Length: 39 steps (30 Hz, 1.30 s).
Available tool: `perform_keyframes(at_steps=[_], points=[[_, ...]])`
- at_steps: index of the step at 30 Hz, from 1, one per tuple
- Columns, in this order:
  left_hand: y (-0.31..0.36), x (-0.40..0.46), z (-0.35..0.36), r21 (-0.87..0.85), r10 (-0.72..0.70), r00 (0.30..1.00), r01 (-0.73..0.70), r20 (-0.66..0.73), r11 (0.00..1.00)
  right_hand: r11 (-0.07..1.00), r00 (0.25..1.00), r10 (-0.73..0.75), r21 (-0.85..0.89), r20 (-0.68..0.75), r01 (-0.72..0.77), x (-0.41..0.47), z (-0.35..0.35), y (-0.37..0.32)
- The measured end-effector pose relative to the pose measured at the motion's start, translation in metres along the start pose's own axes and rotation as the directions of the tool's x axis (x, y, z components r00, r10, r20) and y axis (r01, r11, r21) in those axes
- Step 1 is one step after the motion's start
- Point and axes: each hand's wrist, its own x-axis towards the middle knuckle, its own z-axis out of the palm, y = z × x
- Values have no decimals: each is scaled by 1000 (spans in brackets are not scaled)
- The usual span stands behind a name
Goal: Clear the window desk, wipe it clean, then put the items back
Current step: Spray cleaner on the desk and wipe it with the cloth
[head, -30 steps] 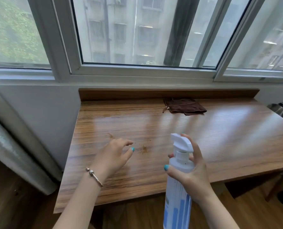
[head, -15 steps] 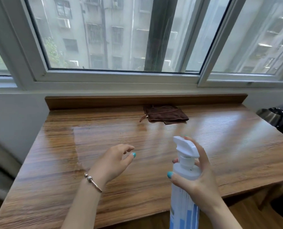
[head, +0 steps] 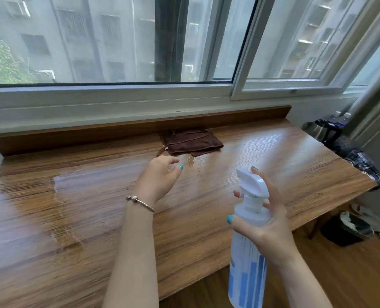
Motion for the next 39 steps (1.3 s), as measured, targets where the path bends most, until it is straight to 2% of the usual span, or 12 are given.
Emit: perform_keyframes(at_steps=[8, 12, 18, 23, 25, 30, 35, 39], points=[[7, 16, 15, -30, 105, 994, -105, 6, 994, 997, 989, 77, 3, -127, -77, 6, -9, 6], [7, 13, 23, -11, 124, 992, -124, 22, 992, 995, 993, 78, -49, -93, -83, 6, -18, 12], [8, 0, 38, -70, 97, 995, -95, 24, 993, 999, 997, 42, -4, -58, -42, 7, -32, 13], [24, -18, 55, -79, -5, 997, -2, -81, 997, 998, 998, 46, -43, -35, -48, 5, -57, 31], [38, -23, 67, -33, -85, 987, 82, -137, 996, 998, 999, 51, -39, -3, -51, 5, -77, 42], [76, -37, 107, 96, -165, 964, 189, -210, 977, 1000, 994, 26, -3, 102, -26, 10, -123, 66], [108, -57, 137, 109, -183, 952, 214, -247, 971, 999, 975, -11, 33, 222, 4, 20, -158, 82], [121, -71, 142, 97, -185, 942, 220, -281, 971, 1000, 970, -25, 25, 242, 20, 24, -175, 89]])
